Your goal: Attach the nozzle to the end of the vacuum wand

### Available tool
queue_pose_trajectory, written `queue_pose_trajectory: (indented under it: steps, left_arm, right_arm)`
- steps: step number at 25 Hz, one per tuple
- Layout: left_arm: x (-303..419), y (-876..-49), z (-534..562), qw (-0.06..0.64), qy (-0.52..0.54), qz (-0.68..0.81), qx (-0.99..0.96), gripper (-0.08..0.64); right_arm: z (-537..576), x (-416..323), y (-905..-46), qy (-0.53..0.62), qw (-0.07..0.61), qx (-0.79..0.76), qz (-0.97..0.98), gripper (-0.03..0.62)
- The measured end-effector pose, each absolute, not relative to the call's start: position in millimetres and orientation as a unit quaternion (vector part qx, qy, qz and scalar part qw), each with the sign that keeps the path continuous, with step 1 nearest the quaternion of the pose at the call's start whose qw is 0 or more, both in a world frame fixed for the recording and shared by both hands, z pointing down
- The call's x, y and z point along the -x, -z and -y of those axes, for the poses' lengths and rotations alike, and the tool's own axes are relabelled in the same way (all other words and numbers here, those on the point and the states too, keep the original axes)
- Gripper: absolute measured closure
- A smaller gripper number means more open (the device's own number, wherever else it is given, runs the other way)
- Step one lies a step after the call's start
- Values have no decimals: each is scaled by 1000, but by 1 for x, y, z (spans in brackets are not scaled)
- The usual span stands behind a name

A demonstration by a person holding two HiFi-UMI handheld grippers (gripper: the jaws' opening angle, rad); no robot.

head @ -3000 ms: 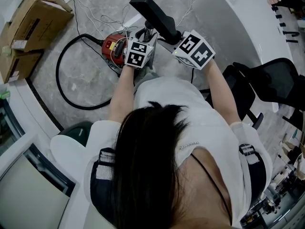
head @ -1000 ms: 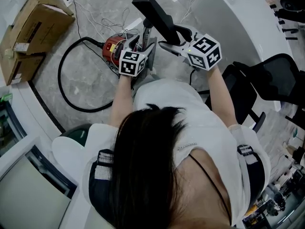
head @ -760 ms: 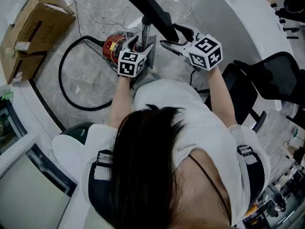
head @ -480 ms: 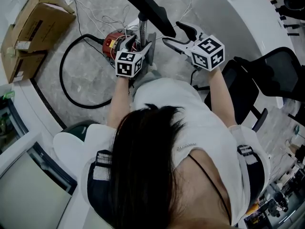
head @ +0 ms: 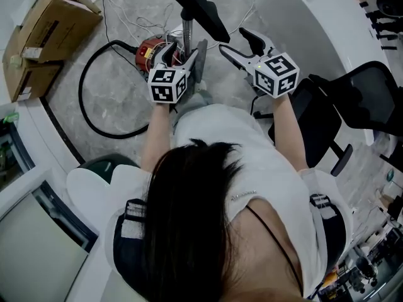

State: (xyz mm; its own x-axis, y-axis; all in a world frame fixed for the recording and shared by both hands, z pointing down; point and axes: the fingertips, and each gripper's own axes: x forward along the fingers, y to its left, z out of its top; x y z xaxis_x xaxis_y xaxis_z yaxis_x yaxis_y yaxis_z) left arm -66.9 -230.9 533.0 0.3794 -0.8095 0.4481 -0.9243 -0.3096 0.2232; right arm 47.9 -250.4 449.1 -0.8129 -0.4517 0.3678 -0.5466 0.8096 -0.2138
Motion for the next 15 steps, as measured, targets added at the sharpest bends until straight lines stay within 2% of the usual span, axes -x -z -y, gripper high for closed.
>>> queue_pose_trajectory:
  steps: [9, 15]
  left_arm:
    - [55, -498, 213, 198, -117, 545, -807, 275]
    - [62, -490, 212, 220, -96, 583, -776, 285]
  right_arm:
    - [245, -58, -450, -155, 143, -304, 929, 245]
    - [236, -63, -456, -158, 149, -329, 919, 247]
